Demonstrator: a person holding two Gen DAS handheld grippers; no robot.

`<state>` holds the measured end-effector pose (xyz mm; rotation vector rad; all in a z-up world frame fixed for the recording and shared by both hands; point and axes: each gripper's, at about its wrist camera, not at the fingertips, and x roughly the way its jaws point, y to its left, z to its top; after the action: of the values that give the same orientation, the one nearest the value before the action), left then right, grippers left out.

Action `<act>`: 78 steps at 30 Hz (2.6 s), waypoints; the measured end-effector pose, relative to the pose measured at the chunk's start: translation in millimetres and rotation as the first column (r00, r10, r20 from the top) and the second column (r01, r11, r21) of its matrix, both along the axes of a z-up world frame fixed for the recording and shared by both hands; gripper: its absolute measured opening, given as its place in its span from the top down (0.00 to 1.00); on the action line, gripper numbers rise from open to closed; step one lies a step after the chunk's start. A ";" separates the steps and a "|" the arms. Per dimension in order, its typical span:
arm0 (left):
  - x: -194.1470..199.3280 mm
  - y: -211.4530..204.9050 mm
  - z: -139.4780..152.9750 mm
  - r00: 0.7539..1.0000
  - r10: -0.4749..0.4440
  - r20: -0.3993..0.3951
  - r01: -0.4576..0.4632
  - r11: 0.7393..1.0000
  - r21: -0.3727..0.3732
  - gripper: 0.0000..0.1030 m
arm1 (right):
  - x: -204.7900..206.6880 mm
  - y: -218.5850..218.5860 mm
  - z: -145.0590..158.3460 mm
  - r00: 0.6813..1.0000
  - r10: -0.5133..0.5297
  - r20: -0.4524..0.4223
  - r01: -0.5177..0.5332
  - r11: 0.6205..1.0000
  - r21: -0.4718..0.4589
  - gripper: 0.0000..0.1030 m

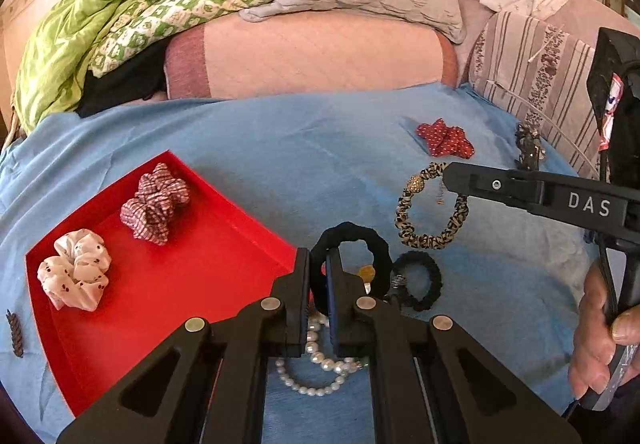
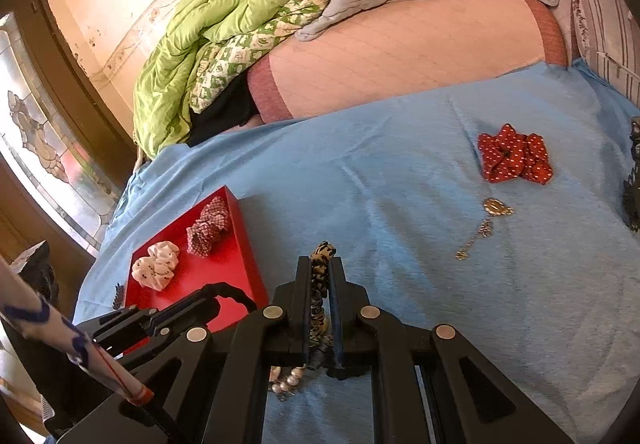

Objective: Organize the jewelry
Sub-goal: 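Grasp the black hair tie with the left tool, then carry the hair tie and leopard bracelet into the red tray with both tools, then open both tools to drop the hair tie and bracelet in the tray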

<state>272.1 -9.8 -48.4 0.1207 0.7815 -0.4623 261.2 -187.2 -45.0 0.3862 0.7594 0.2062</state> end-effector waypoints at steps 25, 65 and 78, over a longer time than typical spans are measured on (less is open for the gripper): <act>36.9 100.5 1.4 0.968 0.242 -0.066 -0.245 0.968 -0.051 0.93 | 25.3 75.9 -1.3 0.994 0.106 0.036 -0.108 0.992 0.059 0.91; 89.4 144.1 -34.8 0.876 0.456 -0.159 -0.458 0.889 0.025 0.93 | 105.8 144.6 -60.3 0.980 0.165 -0.114 -0.164 0.986 0.024 0.89; 83.0 146.4 -27.7 0.875 0.466 -0.135 -0.467 0.884 0.021 0.75 | 103.4 145.3 -55.3 0.978 0.176 -0.110 -0.174 0.984 0.028 0.81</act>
<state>355.1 136.6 -76.1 -0.1146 0.9094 -0.0132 364.6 -41.9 -100.3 0.3507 0.9041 0.3594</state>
